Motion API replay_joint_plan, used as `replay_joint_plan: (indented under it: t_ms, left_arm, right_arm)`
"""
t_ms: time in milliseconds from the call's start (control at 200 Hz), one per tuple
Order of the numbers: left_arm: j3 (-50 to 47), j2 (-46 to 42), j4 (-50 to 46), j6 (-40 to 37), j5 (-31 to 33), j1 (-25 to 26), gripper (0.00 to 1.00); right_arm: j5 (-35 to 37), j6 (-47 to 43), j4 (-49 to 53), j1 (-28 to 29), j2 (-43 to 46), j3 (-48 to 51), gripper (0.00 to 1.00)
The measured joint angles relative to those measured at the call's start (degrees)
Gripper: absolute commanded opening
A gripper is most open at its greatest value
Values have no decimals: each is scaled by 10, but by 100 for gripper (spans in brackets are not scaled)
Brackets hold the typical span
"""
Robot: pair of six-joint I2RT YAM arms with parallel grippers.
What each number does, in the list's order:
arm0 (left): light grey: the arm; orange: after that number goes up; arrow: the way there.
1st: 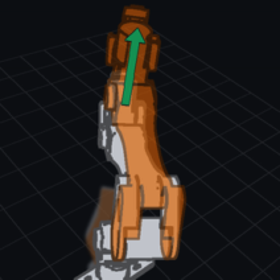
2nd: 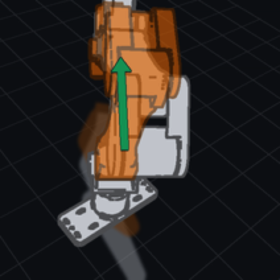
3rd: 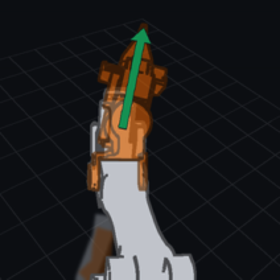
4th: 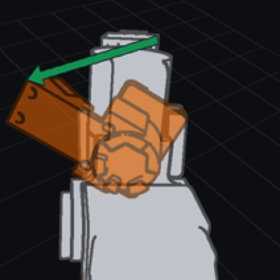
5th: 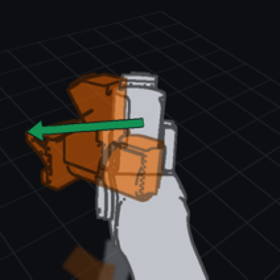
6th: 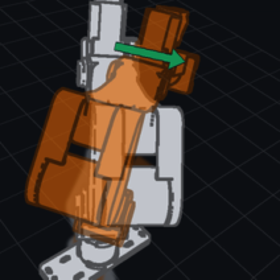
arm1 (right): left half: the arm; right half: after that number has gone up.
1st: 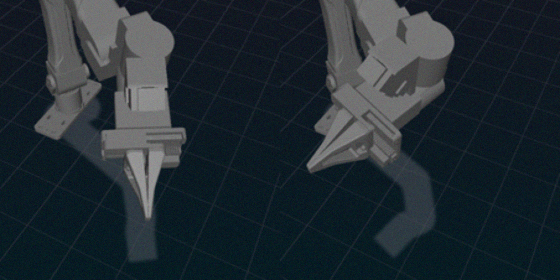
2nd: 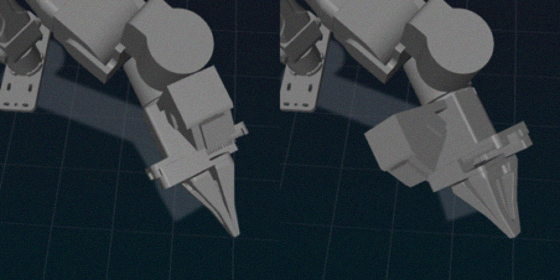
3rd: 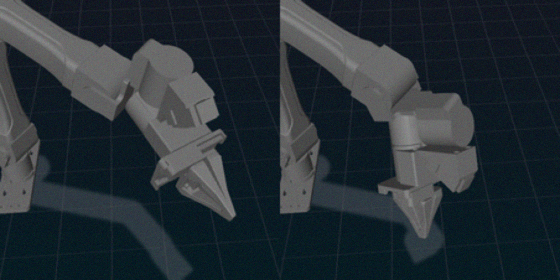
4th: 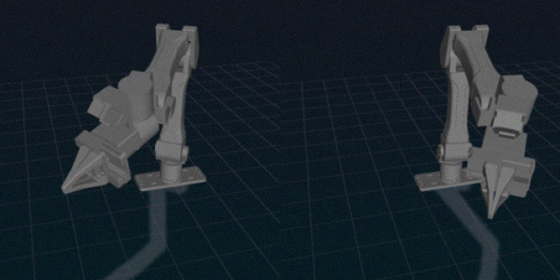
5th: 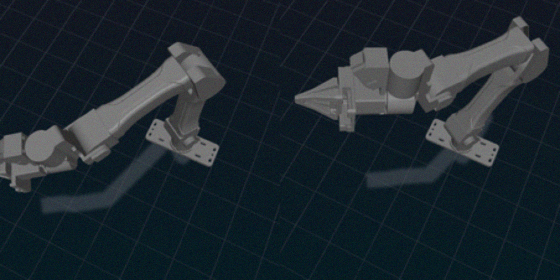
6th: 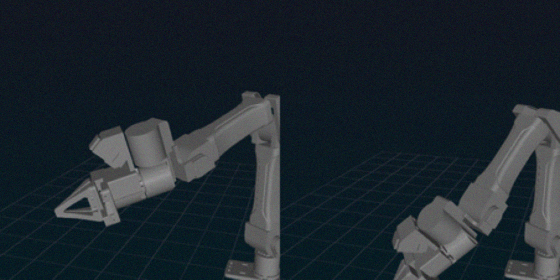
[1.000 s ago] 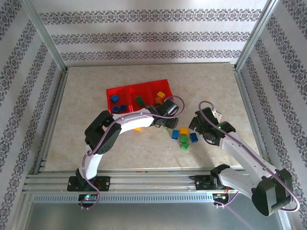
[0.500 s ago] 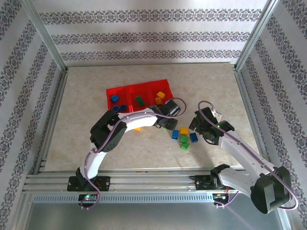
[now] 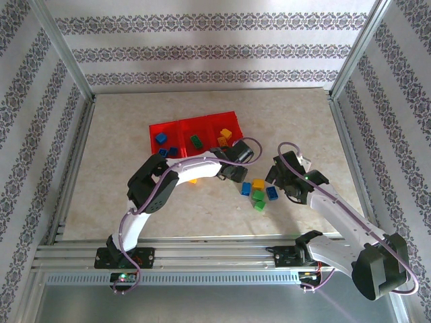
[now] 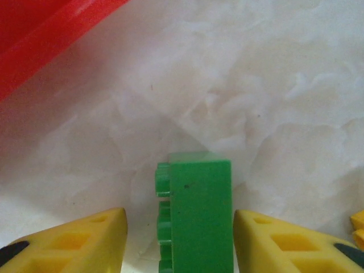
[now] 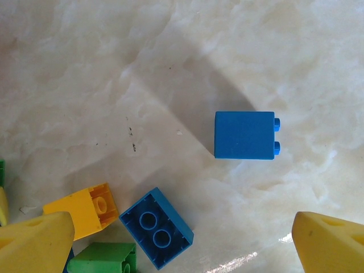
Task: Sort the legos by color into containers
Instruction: Pick up the lego from the center of the table.
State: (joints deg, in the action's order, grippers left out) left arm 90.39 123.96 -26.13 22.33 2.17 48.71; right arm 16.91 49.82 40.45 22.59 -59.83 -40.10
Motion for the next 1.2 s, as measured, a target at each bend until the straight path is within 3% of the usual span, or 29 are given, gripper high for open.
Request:
replay_joint_plan:
  t_ms: [320, 724, 1199]
  left_arm:
    - [0, 2, -4, -2, 10, 0, 28]
    - [-31, -19, 1, -2, 18, -1, 23]
    - [-152, -162, 30, 10, 46, -41, 21]
  right_arm:
    - [0, 0, -4, 0, 0, 0, 98]
    - [0, 0, -6, 0, -3, 0, 98]
    - [-10, 0, -15, 0, -3, 2, 98]
